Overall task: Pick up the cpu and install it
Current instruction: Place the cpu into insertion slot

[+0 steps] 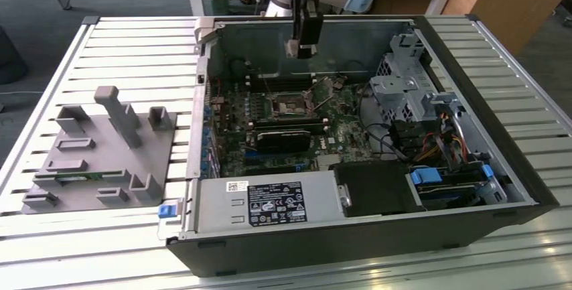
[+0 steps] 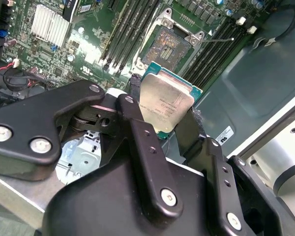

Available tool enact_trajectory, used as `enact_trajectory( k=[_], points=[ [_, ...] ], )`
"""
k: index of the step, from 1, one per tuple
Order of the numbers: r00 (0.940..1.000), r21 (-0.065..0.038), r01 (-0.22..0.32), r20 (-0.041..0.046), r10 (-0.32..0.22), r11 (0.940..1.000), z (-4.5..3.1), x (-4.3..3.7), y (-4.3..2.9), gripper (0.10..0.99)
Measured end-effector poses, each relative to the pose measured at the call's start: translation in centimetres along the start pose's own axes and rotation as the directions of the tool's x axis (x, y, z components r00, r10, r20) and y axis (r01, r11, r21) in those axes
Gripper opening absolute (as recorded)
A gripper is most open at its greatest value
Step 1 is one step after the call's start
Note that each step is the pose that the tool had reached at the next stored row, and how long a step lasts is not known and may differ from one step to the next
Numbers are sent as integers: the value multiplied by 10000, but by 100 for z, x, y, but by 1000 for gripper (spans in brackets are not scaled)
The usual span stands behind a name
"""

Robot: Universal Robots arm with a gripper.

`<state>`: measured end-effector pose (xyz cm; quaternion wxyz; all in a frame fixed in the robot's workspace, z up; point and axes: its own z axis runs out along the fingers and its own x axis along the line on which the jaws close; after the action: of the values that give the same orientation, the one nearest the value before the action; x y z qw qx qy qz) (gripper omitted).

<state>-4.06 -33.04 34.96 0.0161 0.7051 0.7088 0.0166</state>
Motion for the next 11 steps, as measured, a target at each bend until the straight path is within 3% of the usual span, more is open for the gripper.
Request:
enact_trajectory(
  k=[11],
  points=[
    [10000,0,0,0,0,10000,75,0,-3,533]
  ],
)
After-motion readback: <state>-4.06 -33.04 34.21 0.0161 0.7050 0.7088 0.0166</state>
